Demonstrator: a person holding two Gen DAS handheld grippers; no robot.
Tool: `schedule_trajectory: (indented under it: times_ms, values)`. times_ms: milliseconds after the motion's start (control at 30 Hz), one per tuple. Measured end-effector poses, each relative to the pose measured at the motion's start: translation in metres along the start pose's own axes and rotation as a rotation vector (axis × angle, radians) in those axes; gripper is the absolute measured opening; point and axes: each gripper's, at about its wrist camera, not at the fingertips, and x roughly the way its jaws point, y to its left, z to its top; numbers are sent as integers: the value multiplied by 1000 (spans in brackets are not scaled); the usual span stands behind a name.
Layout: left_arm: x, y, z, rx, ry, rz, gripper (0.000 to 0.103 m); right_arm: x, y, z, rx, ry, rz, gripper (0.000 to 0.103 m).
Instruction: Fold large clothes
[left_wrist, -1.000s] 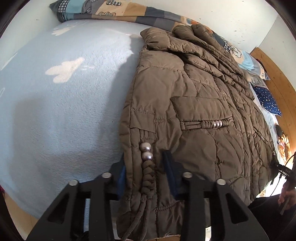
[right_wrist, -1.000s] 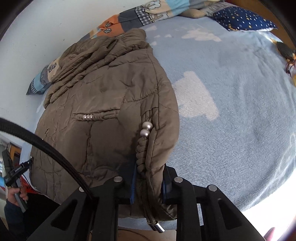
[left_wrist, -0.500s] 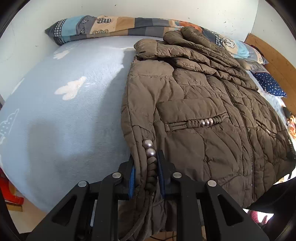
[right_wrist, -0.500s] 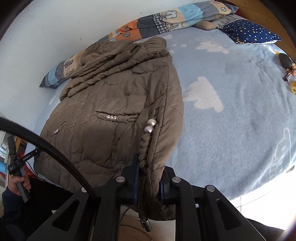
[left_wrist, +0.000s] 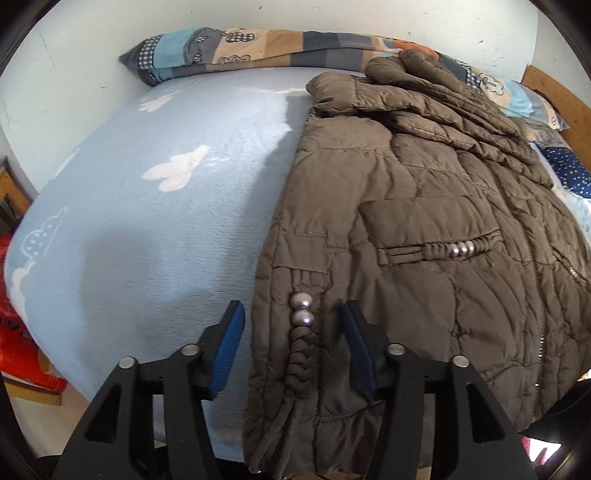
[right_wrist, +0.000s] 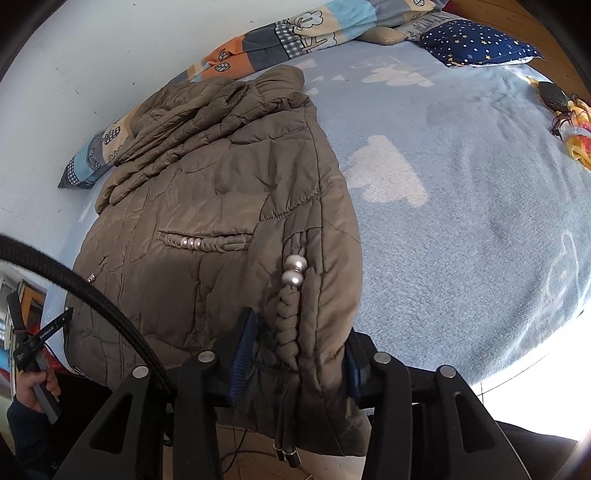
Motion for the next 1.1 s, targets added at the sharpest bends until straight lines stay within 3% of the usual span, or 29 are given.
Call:
schedule_trajectory:
  times_ms: [167, 667, 1000, 1100]
  values:
    - [0, -3, -3, 31, -7, 36, 58, 6, 3, -1, -14, 14, -21, 55]
    - [2, -12, -6, 81, -11, 85, 61, 19, -3, -3, -6, 41, -38, 55]
    - [7, -12, -6, 79, 0, 97, 67, 21, -8, -3, 31, 51, -19, 55]
    - [7, -3, -6, 27, 21, 55, 69, 21, -10, -3, 46, 52, -17, 58]
